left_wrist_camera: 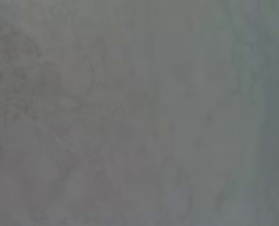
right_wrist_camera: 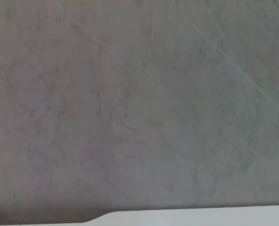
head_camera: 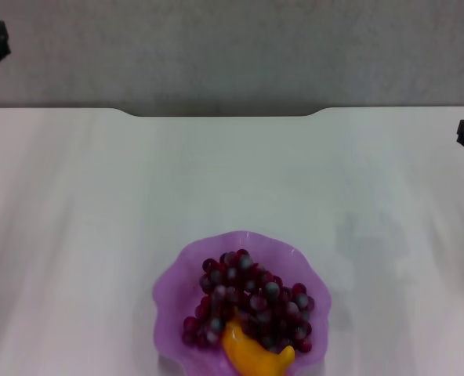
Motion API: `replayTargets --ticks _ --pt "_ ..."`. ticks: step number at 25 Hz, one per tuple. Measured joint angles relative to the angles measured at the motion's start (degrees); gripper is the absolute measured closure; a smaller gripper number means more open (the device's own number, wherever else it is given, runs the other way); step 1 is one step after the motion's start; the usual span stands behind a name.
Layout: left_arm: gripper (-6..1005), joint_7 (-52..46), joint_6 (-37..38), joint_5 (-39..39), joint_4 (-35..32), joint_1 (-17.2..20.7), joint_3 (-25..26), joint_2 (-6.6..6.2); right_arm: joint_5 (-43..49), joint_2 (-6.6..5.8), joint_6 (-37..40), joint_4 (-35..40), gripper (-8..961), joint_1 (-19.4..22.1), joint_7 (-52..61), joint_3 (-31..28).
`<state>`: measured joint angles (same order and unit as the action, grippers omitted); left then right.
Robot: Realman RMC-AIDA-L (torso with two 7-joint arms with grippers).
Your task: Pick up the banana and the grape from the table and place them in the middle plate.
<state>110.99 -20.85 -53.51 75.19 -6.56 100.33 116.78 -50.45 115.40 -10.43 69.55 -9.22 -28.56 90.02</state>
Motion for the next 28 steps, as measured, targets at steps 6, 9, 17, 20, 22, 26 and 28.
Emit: replayTargets --ticks 6,9,17,20,22,26,28 --pt "130 18.7 -14.2 27.6 -10.5 -0.5 2.3 -0.13 0.0 -0.04 0.0 0.4 346 0.2 0.0 0.6" --pt "133 23.9 -9.5 28.2 -9.5 -0.2 0.6 0.08 0.0 -0.02 0.5 0.4 346 0.6 0.0 0.6" --pt "143 28.7 -3.1 26.2 -8.0 -0.6 -2.3 0.03 0.0 -0.07 1.3 0.8 346 1.2 0.0 0.9" --pt "142 28.3 -2.7 25.7 -5.7 0.3 -2.7 0.02 0.0 -0.09 1.1 0.8 346 1.2 -0.1 0.9" --pt "142 28.6 -2.0 25.0 -4.3 0.8 -3.6 -0.05 0.0 -0.09 1.1 0.8 346 1.2 -0.2 0.9" --pt "143 31.0 2.5 21.2 -0.1 1.5 -6.6 -0.17 0.0 -0.12 1.0 0.8 346 1.2 -0.2 0.9" --pt "143 32.2 6.1 17.9 2.4 1.6 -8.6 -0.16 0.0 -0.16 0.9 0.7 346 1.0 -0.2 1.1"
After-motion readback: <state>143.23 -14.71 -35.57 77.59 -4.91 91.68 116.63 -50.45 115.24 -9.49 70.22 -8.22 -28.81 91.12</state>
